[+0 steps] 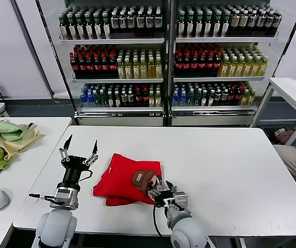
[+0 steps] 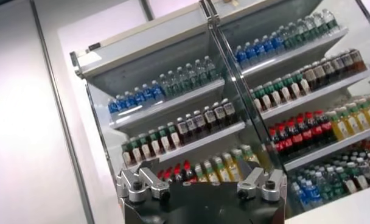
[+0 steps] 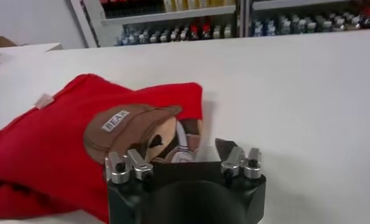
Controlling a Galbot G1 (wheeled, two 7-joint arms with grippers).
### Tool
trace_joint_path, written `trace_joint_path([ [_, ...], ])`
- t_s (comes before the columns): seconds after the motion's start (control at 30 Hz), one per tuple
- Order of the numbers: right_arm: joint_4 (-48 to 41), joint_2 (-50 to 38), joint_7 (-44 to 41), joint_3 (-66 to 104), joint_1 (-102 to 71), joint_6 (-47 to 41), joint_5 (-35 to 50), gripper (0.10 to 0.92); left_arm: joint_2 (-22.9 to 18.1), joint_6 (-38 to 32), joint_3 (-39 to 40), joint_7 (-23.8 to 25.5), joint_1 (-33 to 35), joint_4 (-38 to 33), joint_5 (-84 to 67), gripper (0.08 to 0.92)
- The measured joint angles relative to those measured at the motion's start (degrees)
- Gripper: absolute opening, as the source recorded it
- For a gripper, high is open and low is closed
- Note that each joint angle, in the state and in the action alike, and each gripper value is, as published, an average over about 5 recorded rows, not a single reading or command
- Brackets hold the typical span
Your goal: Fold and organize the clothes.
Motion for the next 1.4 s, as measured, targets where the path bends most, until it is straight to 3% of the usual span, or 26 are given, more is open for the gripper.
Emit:
trace_joint_path([
  [0.53,-1.7,1.2,-0.6,-1.3,1.4,-0.2,0.4,0.258,0.4,-2.3,-1.4,1.1,-0.2,2.2,0.8,0.823],
  [0.67,0.7,-0.5,-2.1,0.1,0.7,-0.4,-1.1,0.175,0.7,-2.9,-1.4,1.2,-0.5,2.6,0.8,0.823],
  [0.93,6.5,-8.0,-9.2,10.2,-2.4,-0.4,-3.9,0.159,0.6,-4.0,-0.6,0.2,-1.6,3.5,1.2,0.823],
  [1.17,5.7,-11.9,-15.8,18.6,-3.4,0.1,-8.2,0.172,-0.4,-8.1,1.1,-0.6,-2.9,5.6,5.5,0.823],
  [1.4,3.6,-13.9,-19.5,23.2,-4.3,2.7,-12.2,0.370,-1.3,-13.7,1.5,-0.9,-4.6,8.4,12.2,0.823],
])
